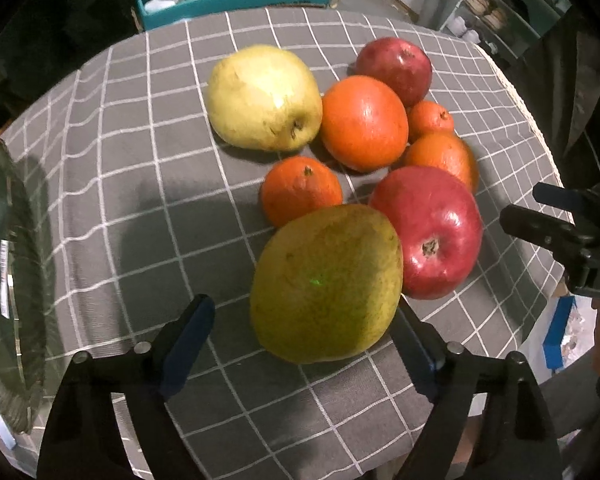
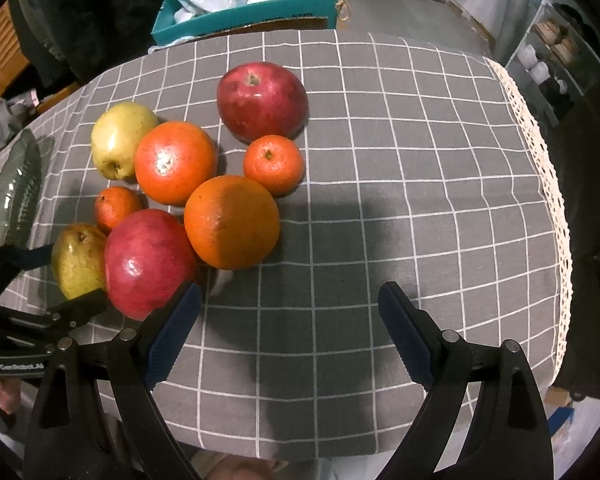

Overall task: Organize fruits
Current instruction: 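Lower the left tool onto the large green pear while the right tool approaches the red apple, then close the left tool on the green pear while the right tool closes on the red apple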

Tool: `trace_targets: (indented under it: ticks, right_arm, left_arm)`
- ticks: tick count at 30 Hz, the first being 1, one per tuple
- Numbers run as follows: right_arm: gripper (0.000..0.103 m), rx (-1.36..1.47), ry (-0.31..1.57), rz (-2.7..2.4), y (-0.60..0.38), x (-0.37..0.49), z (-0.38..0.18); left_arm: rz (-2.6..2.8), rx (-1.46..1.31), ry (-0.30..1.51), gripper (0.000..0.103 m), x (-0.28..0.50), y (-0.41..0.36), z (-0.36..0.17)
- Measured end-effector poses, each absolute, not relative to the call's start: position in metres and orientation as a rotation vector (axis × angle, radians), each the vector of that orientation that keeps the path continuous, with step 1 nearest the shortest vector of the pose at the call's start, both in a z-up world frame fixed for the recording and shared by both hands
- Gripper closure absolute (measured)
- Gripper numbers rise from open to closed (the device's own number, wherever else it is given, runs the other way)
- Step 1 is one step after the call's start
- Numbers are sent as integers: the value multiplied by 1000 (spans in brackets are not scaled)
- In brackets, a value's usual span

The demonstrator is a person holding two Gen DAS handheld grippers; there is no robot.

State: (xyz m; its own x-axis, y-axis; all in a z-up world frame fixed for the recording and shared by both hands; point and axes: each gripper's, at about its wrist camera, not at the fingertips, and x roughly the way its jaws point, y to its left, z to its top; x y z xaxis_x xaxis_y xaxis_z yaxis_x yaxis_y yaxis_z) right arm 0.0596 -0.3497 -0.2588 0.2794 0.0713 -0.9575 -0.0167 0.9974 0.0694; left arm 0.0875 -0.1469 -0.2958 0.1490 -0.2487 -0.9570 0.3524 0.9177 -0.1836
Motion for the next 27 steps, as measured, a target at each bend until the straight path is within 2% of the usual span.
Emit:
trace_targets:
  ticks: [16, 18, 19, 27]
  right_arm:
    - [13, 38, 1269, 82, -339, 56, -255]
    - [13, 43, 1268, 84, -339, 55, -255]
    - [13, 49, 1269, 87, -339, 55, -256]
    - [13, 51, 1258, 162, -319, 54, -252]
  left_arm:
    - [-408, 117, 1334, 21, 92, -155, -295]
    - [-432, 96, 1335, 32, 92, -155, -294]
    - [-445, 85, 1336, 34, 91, -155, -294]
    - [-397, 91, 1327, 35, 87, -142, -293]
